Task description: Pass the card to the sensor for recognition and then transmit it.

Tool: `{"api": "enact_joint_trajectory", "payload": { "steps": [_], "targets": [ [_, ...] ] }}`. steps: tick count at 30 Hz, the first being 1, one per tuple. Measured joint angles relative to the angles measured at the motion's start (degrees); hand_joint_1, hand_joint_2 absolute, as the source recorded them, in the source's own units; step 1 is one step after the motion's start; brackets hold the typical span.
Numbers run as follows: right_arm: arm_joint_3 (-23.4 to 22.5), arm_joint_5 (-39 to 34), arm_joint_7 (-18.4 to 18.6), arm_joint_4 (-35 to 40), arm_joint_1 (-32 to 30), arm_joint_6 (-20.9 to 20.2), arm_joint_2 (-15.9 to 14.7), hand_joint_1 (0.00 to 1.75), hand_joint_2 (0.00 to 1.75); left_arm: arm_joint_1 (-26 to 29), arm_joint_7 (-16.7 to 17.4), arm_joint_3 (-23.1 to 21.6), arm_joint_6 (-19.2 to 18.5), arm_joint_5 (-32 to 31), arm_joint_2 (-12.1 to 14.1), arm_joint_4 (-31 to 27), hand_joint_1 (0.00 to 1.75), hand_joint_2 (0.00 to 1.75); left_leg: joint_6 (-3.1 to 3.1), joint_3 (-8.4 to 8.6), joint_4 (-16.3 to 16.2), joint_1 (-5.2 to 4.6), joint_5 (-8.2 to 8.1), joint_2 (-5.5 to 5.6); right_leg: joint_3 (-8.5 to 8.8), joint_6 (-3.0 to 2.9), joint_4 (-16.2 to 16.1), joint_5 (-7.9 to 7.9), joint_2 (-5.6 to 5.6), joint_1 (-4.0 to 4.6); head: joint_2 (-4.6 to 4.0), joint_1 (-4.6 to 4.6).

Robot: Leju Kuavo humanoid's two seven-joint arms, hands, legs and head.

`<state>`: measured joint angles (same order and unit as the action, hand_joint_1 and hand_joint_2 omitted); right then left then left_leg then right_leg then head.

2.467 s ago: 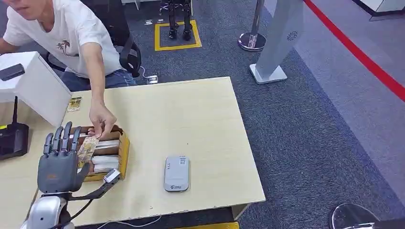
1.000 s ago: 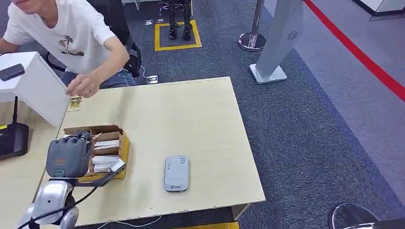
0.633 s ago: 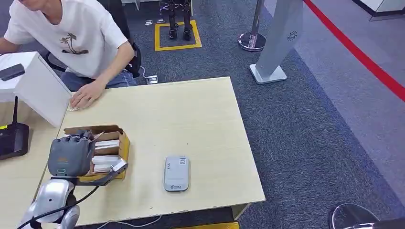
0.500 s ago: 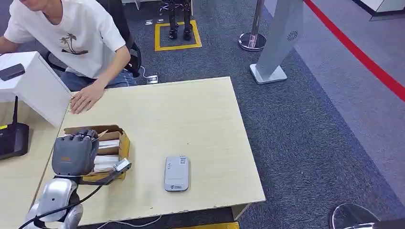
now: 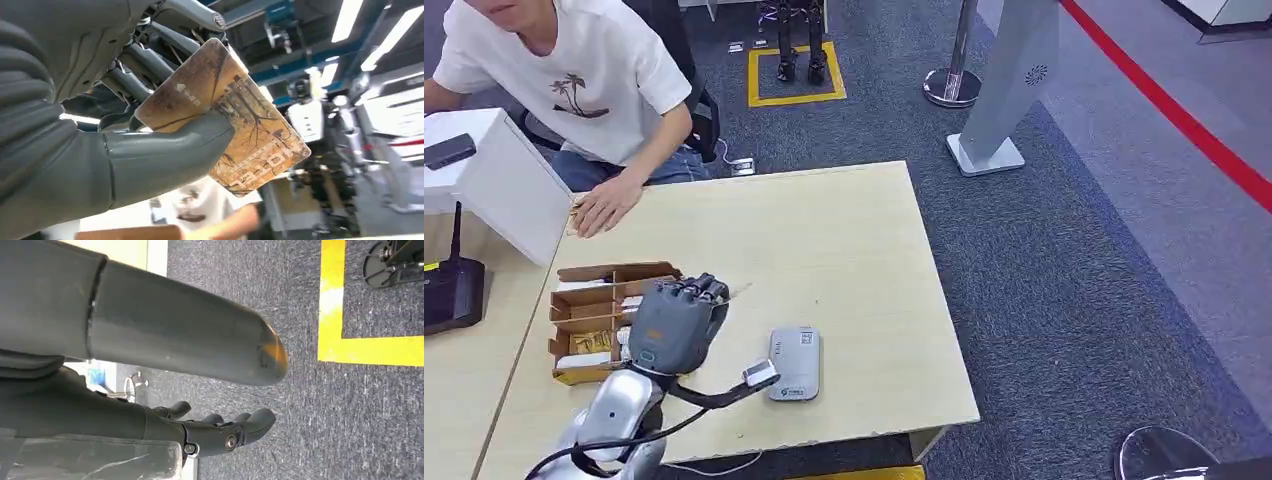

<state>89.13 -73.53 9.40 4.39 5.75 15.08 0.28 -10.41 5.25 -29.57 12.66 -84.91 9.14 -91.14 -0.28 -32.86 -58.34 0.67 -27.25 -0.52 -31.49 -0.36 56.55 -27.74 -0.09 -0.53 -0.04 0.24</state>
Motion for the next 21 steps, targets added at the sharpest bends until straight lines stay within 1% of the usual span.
{"api": "enact_joint_trajectory", "payload": {
  "steps": [6, 16, 20, 21],
  "targets": [
    [0.0, -0.2, 0.1, 0.0, 0.0, 0.0, 0.0, 0.00, 1.75, 0.8, -1.3, -2.4, 0.0, 2.2, -0.8, 0.7, 1.75, 1.75, 0.00, 0.01, 0.0, 0.01, 0.00, 0.00, 0.00, 0.00, 0.0, 0.00, 0.00, 0.00, 0.00, -0.02],
    [0.0, -0.2, 0.1, 0.0, 0.0, 0.0, 0.0, 0.00, 1.75, 0.9, -1.3, -2.5, 0.0, 2.2, -0.8, 0.7, 1.75, 1.75, 0.00, 0.01, 0.0, 0.01, 0.00, 0.00, 0.00, 0.00, 0.0, 0.00, 0.00, 0.00, 0.00, 0.00],
    [0.0, -0.3, 0.2, 0.1, 0.0, 0.0, 0.0, 0.00, 1.75, 2.3, -1.3, -3.9, 0.5, 3.1, -1.3, 1.3, 1.75, 1.75, 0.00, 0.00, 0.0, 0.00, 0.00, 0.00, 0.00, 0.00, 0.0, -0.01, 0.01, 0.00, 0.00, 0.00],
    [0.0, -0.3, 0.2, 0.1, 0.0, 0.0, 0.0, 0.00, 1.75, 3.3, -1.3, -4.8, 1.0, 3.5, -1.5, 1.7, 1.75, 1.75, 0.00, -0.01, 0.0, 0.00, 0.00, 0.00, 0.00, 0.02, 0.0, -0.02, 0.00, 0.00, 0.00, 0.00]
  ]
}}
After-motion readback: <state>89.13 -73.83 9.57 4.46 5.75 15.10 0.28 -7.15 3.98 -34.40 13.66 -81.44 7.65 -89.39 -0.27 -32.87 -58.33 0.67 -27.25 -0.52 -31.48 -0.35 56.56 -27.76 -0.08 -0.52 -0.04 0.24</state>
